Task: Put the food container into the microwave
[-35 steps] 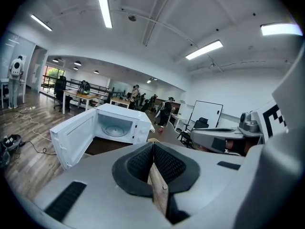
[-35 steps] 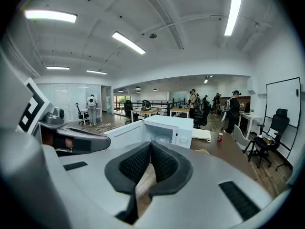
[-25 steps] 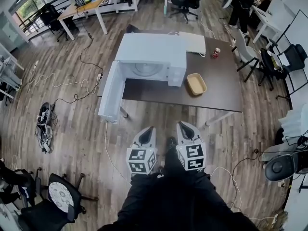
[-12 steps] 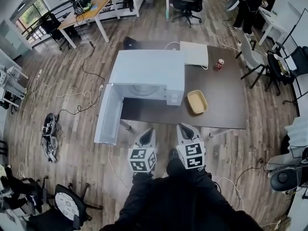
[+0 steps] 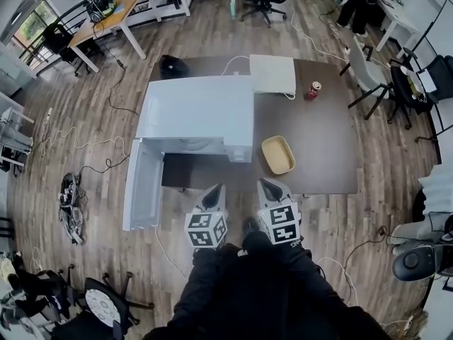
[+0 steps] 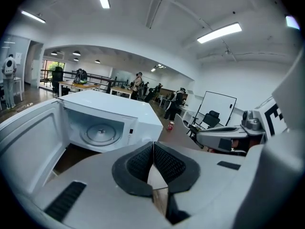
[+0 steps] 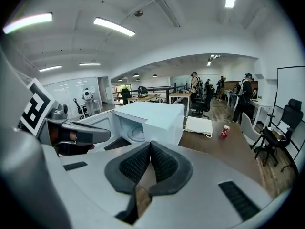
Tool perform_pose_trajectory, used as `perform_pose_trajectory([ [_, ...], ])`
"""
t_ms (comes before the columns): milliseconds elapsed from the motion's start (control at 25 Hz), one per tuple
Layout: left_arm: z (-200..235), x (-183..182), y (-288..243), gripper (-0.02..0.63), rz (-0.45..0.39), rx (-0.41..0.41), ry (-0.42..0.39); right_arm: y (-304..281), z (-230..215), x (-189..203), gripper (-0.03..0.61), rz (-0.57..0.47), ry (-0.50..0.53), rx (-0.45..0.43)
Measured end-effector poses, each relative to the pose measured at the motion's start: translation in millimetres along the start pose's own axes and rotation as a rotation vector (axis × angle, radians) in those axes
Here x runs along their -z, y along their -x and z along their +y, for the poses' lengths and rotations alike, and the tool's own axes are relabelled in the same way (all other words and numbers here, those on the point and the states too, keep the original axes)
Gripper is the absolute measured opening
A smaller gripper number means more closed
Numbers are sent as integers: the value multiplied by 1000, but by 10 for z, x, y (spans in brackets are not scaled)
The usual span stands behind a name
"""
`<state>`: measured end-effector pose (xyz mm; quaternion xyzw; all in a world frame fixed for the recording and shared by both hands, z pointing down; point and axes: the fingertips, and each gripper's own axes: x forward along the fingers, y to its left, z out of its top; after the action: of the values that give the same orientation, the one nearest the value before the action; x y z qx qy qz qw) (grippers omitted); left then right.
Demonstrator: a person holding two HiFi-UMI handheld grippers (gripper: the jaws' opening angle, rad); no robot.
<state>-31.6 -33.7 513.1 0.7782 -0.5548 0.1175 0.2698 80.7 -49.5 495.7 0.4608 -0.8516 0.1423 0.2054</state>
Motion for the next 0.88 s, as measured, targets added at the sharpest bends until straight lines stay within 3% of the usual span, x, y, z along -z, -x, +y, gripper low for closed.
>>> perform_pose_trajectory([
  [280,-10,3,-254,34,36,-8,-7,-192,-180,110,25,33,-28,-17],
  [880,214,243,-738,34,115,-5,42,-557,-558,622,25,163,-49,31],
])
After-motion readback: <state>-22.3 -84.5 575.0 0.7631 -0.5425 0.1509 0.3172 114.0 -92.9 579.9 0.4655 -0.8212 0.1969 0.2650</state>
